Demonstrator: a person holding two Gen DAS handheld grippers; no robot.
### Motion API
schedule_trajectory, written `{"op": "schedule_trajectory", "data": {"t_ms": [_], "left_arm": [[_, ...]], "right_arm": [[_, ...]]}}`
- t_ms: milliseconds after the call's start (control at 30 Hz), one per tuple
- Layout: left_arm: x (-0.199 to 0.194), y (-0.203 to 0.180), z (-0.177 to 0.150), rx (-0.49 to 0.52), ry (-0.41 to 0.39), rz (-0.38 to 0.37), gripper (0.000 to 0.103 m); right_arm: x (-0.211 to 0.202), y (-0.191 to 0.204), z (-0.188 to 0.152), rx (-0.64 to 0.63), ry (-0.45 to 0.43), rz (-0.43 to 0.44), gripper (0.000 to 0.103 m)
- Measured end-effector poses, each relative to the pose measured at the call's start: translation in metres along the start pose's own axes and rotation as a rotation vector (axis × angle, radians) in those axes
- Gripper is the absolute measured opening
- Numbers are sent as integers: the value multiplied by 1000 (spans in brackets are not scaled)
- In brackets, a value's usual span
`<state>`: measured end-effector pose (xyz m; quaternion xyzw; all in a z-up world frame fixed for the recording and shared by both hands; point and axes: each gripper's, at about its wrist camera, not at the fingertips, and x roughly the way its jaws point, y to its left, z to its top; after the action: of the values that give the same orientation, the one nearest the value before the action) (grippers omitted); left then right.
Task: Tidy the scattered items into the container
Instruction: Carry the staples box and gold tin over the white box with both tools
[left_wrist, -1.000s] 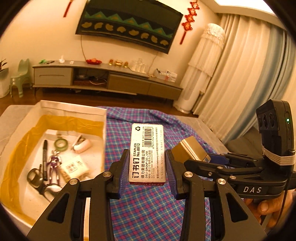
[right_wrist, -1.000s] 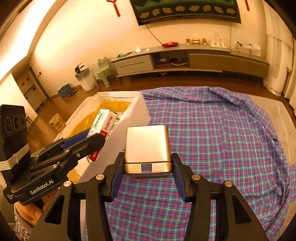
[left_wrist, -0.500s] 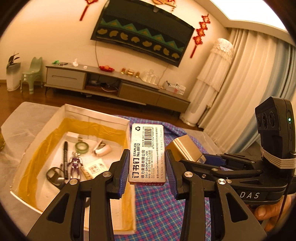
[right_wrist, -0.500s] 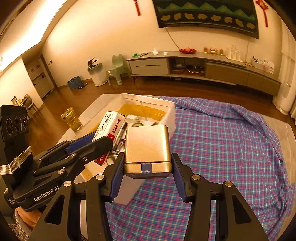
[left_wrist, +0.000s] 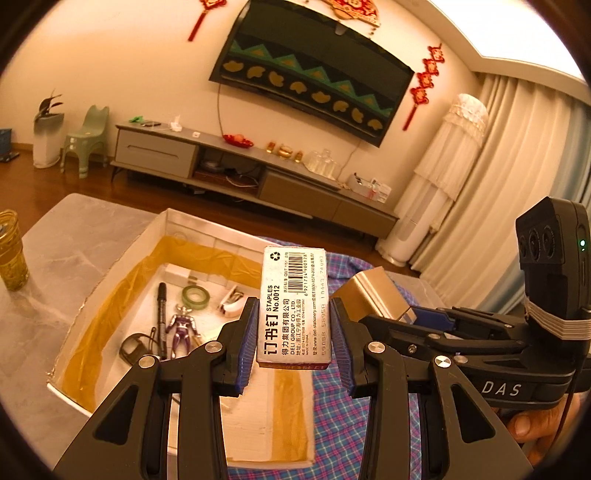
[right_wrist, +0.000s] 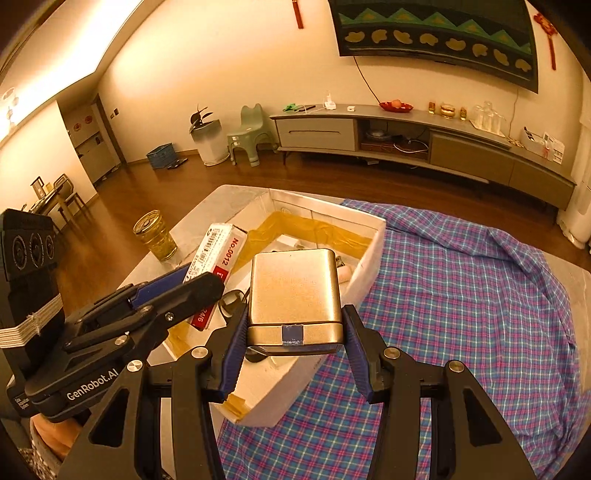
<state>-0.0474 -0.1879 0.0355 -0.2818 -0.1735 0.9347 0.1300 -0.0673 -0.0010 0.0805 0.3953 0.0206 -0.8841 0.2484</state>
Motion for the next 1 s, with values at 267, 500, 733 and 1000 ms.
{"op": "schedule_trajectory", "data": {"t_ms": [267, 500, 733, 1000], "left_arm": [[9, 19, -1, -55, 4, 72, 39], [20, 58, -4, -246, 32, 57, 39], [28, 73, -9, -344, 45, 78, 39], [50, 64, -27, -431, 126, 28, 39]], "right_arm": [[22, 3, 12, -29, 21, 19, 51], [43, 3, 20, -56, 40, 30, 51], [67, 0, 27, -95, 75, 27, 51], [96, -5, 40, -141, 113, 21, 51]]}}
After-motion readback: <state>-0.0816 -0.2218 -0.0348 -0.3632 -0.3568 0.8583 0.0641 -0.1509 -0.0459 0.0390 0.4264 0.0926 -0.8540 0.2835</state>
